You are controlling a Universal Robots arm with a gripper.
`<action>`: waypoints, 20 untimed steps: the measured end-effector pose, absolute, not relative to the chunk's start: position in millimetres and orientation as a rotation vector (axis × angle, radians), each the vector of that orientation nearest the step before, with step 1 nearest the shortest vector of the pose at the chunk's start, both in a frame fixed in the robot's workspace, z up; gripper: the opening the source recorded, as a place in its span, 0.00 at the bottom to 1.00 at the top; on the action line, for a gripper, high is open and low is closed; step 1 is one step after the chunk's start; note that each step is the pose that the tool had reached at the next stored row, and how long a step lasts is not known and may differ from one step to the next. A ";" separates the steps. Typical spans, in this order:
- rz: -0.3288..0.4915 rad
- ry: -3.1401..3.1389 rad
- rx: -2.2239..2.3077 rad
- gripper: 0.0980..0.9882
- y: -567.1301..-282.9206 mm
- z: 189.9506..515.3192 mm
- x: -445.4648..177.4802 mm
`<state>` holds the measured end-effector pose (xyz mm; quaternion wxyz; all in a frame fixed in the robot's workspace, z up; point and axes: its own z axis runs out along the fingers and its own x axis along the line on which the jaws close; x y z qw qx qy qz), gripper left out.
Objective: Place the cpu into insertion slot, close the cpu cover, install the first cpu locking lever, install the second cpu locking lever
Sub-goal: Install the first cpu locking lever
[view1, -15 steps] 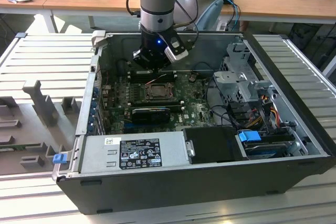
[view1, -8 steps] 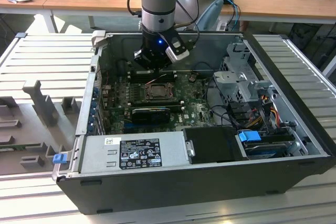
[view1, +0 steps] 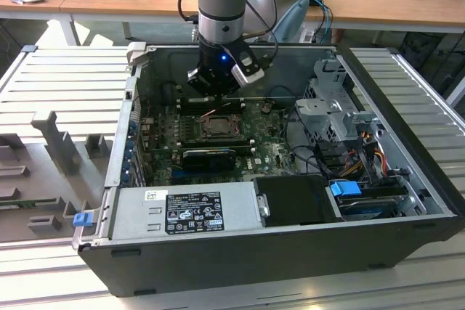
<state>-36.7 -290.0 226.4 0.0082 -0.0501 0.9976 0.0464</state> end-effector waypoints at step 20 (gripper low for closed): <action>0.145 3.118 -0.157 0.01 -289.2 229.9 -27.5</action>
